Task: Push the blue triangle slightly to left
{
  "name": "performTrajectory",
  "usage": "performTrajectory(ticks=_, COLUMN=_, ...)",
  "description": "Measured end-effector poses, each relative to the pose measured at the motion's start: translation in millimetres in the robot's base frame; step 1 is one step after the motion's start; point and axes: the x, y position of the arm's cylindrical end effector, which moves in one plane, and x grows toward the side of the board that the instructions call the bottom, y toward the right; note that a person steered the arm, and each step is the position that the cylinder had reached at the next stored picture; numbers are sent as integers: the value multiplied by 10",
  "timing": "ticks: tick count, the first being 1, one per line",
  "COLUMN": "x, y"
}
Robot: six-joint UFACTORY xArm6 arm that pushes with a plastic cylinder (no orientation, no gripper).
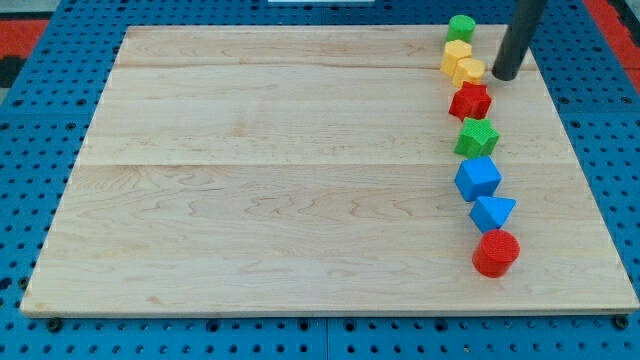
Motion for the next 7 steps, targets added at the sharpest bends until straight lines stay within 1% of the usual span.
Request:
performTrajectory(ticks=1, x=31, y=-165)
performTrajectory(ticks=2, x=79, y=-158)
performTrajectory(ticks=4, x=590, y=433)
performTrajectory(ticks=5, x=674, y=733)
performTrajectory(ticks=6, x=803, y=881)
performTrajectory(ticks=7, x=1001, y=910)
